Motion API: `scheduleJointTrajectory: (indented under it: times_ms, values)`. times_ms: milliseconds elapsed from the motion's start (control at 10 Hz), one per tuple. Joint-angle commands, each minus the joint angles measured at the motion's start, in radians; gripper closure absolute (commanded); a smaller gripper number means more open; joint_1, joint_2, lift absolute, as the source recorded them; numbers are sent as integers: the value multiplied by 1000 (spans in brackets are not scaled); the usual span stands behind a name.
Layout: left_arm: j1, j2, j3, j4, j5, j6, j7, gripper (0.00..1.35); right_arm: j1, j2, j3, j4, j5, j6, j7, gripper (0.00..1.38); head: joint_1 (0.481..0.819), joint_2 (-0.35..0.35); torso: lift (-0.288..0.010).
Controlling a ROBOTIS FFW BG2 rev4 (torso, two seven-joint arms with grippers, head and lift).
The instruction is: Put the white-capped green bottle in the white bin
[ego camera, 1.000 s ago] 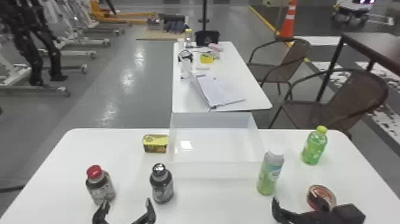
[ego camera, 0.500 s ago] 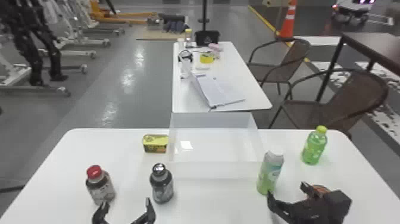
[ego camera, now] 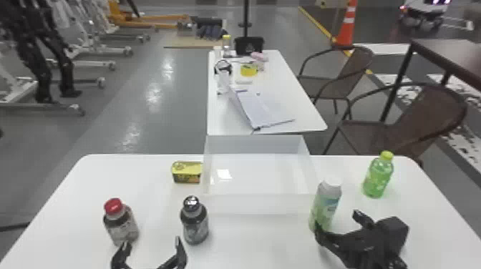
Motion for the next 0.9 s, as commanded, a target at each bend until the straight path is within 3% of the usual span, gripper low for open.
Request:
scheduleJointTrajectory:
  times_ms: [0, 400, 500, 600, 700, 800]
  values:
    - [-2, -2, -1, 6, 0, -6, 0, 176, -34, -17, 40, 40, -18, -10, 0, 108, 549, 0, -100]
    - [-7, -3, -1, 13, 3, -11, 0, 176, -93, -37, 83, 113, -21, -28, -2, 157, 549, 0, -100]
    - [-7, -3, -1, 13, 2, -11, 0, 176, -107, -40, 83, 125, -20, -29, -2, 358, 549, 0, -100]
    - [-8, -3, -1, 15, 3, -11, 0, 176, -112, -40, 82, 124, -18, -31, -3, 763, 549, 0, -100]
    - [-10, -3, -1, 16, 3, -11, 0, 176, -101, -40, 82, 104, -21, -31, -5, 917, 549, 0, -100]
    - [-11, -3, -3, 18, 5, -14, 0, 176, -69, -40, 80, 53, -35, -31, -8, 917, 549, 0, -100]
